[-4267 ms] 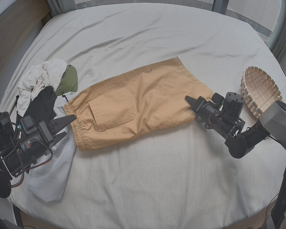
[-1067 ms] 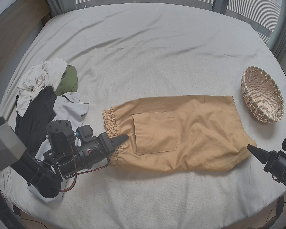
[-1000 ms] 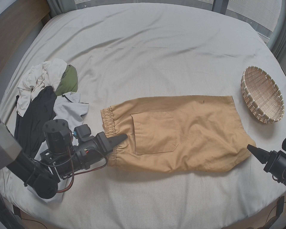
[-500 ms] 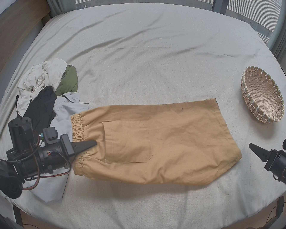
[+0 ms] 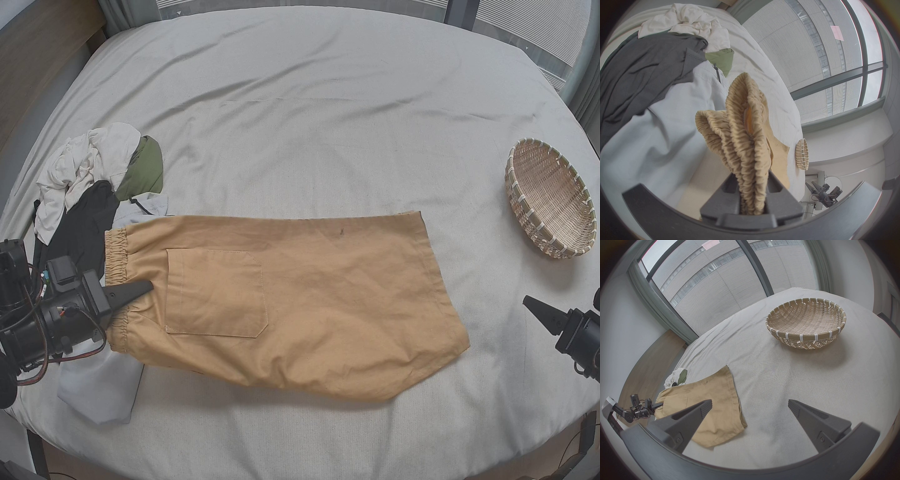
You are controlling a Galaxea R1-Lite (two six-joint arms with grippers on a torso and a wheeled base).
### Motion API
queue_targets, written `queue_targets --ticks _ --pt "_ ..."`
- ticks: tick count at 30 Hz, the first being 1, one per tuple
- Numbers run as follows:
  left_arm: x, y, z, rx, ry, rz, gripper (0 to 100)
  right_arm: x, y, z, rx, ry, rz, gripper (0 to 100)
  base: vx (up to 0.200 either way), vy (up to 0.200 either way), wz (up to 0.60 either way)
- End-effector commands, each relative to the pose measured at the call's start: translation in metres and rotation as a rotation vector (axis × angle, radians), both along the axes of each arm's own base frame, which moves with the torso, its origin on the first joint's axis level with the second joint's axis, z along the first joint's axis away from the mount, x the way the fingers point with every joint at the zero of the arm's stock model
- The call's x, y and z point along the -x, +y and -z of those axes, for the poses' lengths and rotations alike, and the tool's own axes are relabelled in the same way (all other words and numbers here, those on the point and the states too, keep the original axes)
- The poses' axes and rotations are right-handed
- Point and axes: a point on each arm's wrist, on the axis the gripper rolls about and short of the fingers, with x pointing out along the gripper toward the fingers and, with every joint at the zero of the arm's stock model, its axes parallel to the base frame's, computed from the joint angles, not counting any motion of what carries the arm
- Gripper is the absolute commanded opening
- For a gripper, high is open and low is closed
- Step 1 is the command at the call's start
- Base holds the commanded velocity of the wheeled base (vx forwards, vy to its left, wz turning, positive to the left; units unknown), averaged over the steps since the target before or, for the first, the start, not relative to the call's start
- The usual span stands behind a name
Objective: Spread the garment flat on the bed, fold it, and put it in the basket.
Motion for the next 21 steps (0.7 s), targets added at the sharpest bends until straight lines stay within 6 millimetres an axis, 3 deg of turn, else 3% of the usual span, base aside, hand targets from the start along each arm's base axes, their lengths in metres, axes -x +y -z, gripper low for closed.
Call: queue_targets --ticks 1,11,12,17,21 --pt "0.002 0.006 -0.004 0.001 -0.019 -0.028 0 -0.002 0.0 0.0 0.001 0.007 -0.001 100 0.0 0.0 0.0" --pt "0.001 -0.01 -0.011 0.005 -0.047 0.048 0 -0.006 0.001 0.002 0.002 0.019 -0.006 100 0.0 0.0 0.0" --pt "0.0 -0.024 -0.017 0.009 -0.069 0.106 0 -0.007 0.002 0.002 0.001 0.023 -0.008 100 0.0 0.0 0.0" --pt "-0.002 -0.048 -0.032 0.021 -0.113 0.206 0 -0.007 0.002 0.002 0.001 0.024 -0.011 100 0.0 0.0 0.0" --pt "-0.003 -0.08 -0.044 0.029 -0.138 0.306 0 -0.007 0.002 0.001 0.0 0.017 -0.011 100 0.0 0.0 0.0"
